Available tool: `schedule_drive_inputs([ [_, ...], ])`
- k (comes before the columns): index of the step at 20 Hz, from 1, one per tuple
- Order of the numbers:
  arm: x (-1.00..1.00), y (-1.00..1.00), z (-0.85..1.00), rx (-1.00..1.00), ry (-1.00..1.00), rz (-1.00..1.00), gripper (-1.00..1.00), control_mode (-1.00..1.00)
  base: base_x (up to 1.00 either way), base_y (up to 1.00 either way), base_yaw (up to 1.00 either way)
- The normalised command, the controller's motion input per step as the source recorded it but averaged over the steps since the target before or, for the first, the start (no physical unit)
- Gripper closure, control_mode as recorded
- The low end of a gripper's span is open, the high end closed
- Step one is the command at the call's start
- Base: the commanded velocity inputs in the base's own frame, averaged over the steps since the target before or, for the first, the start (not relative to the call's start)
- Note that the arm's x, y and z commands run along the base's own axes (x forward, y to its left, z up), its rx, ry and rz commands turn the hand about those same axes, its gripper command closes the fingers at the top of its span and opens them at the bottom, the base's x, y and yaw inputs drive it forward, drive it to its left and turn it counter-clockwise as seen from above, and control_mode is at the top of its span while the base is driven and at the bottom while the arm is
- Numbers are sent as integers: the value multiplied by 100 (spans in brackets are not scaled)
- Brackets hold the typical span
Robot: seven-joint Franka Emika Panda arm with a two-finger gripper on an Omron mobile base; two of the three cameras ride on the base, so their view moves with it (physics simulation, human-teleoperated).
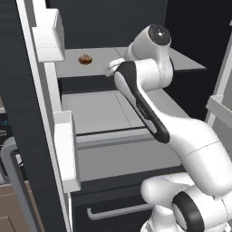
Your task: Gather the mushroom and carrot from the fridge and place them on a tray on the dining counter. Then gather the chicken drumsticks from the fridge and place them on the other tray.
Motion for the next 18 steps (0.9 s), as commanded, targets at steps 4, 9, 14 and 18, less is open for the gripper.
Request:
schedule_drive_inputs([
  [4,88,37,0,0,7,0,-100,-100,0,0,0],
  [9,79,40,0,0,4,0,-100,-100,0,0,0],
  [14,77,42,-2,0,5,0,-100,-100,0,0,0],
  [18,71,43,-8,0,6,0,-100,-100,0,0,0],
])
